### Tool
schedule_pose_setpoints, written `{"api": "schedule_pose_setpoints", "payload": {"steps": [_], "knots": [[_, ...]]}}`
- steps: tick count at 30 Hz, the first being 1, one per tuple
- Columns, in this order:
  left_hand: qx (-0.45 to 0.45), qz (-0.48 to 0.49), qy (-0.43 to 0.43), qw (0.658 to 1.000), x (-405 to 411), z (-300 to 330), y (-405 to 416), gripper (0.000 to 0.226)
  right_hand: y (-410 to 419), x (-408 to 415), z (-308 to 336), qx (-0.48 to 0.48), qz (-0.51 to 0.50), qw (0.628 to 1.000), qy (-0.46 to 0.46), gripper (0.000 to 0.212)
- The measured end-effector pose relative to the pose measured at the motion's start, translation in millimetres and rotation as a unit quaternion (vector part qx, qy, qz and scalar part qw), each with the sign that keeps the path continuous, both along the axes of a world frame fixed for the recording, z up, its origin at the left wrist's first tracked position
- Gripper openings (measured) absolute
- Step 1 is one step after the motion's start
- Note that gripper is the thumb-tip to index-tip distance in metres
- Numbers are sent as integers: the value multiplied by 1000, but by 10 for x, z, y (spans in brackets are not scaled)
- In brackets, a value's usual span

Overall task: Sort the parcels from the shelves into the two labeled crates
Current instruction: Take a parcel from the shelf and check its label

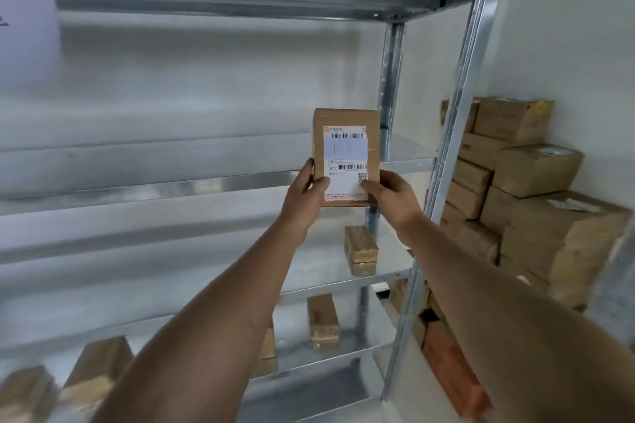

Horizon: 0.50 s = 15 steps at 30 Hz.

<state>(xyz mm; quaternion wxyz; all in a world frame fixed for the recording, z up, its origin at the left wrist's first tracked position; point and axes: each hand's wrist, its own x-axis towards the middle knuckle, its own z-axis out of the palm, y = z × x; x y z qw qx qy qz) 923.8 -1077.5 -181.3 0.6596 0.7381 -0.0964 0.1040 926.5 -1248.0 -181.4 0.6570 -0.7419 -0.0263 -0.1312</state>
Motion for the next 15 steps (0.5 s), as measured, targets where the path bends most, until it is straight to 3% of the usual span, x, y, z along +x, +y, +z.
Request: {"api": "schedule_pose_setpoints", "payload": {"steps": [6, 15], "knots": [[-46, 11, 62, 997, -693, -108, 358, 46, 384, -550, -96, -9, 43, 999, 10, 49], [-56, 87, 118, 988, -1288, -414, 1336, 15, 1322, -972, -270, -53, 45, 995, 73, 37]]}}
